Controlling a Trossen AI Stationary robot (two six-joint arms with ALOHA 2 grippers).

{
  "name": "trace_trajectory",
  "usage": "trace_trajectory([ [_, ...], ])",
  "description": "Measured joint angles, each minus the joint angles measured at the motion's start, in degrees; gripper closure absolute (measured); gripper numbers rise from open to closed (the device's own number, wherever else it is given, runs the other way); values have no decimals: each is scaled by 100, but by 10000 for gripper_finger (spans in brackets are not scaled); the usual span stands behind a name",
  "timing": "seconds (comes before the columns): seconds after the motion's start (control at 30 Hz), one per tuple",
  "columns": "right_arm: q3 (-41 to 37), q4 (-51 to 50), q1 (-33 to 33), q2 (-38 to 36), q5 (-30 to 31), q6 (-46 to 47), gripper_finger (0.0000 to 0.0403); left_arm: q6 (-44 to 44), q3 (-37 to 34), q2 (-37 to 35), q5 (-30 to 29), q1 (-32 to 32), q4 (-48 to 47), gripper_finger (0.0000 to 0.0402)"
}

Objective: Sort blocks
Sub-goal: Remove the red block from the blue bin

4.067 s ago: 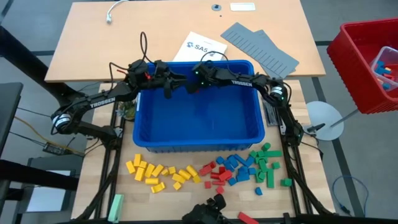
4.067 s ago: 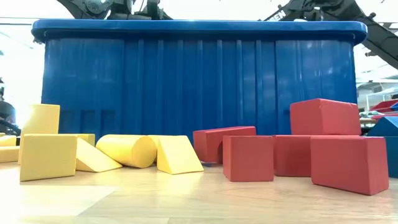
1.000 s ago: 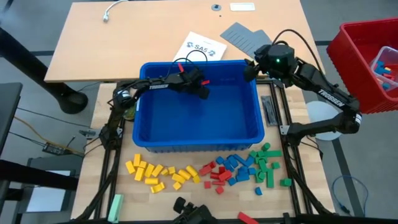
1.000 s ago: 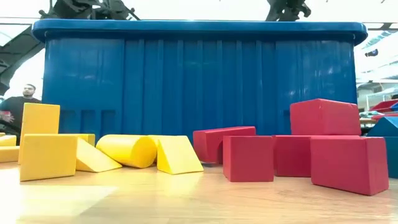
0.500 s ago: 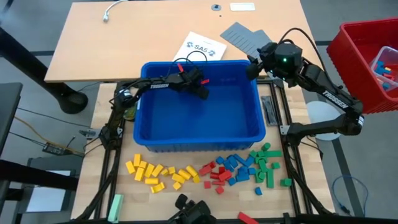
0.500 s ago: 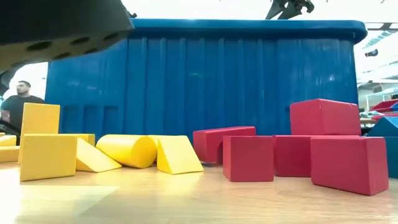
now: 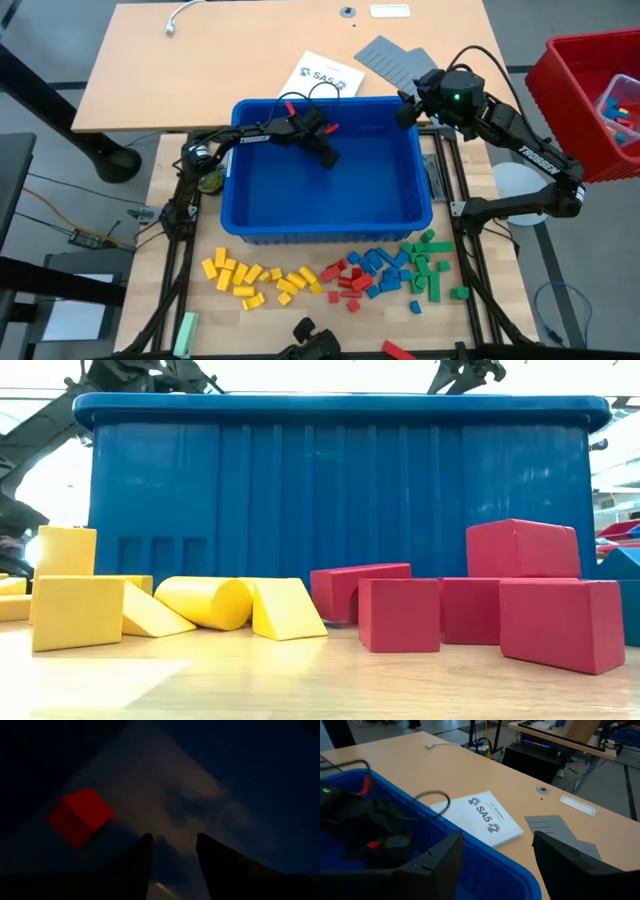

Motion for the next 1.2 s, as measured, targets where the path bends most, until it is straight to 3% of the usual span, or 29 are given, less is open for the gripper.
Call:
trace_trajectory([
  [0.13,0,0,0,0,-2,4,175,-114,11,-269,-1011,-62,286,239],
  [0.23,0,-4,0,0,-2,9,175,-167,9,-287,-1376,-61,444,239],
  [0.43,0,-42,0,0,-2,11,175,575,-23,-65,-1510,-15,394,239],
  [0.6,0,-46,0,0,-2,9,175,546,-42,86,-1763,-24,572,239],
  [0.73,0,-55,0,0,-2,9,175,323,-40,115,-1614,12,584,239],
  [0.9,0,-48,-9,0,-2,9,175,118,-33,116,-919,100,419,239],
  [1.2,0,-45,-13,0,-2,22,175,-154,-44,240,-235,256,389,239],
])
